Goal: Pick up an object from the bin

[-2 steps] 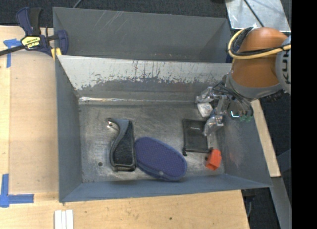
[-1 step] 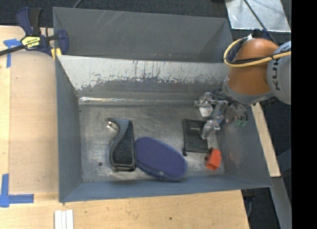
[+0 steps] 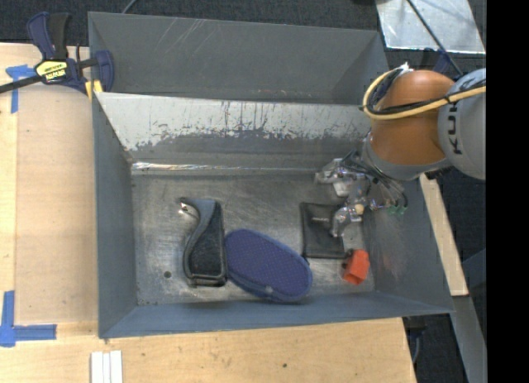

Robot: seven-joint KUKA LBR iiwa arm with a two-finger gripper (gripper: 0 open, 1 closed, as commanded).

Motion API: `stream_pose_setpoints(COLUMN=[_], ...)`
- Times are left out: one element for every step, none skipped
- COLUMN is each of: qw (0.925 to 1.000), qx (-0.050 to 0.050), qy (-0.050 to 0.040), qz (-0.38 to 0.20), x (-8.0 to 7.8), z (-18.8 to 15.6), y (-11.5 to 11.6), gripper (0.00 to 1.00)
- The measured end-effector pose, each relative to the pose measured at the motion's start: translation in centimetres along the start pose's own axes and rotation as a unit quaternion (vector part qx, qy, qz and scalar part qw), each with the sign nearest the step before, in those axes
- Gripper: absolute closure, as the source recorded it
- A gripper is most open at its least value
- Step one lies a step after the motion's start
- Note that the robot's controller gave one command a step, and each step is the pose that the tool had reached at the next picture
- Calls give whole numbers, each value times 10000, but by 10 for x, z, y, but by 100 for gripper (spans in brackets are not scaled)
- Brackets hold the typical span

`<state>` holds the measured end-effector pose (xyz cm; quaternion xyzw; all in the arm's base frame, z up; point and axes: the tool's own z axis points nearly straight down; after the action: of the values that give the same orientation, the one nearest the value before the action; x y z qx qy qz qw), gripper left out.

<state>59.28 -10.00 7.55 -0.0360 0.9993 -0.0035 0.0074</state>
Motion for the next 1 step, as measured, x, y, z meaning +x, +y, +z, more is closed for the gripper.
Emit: stream_pose_setpoints(qw=[9950], qx=[-19], qy=[-32], qz=[-998], x=[43], z=[-1], y=[4], gripper=[0])
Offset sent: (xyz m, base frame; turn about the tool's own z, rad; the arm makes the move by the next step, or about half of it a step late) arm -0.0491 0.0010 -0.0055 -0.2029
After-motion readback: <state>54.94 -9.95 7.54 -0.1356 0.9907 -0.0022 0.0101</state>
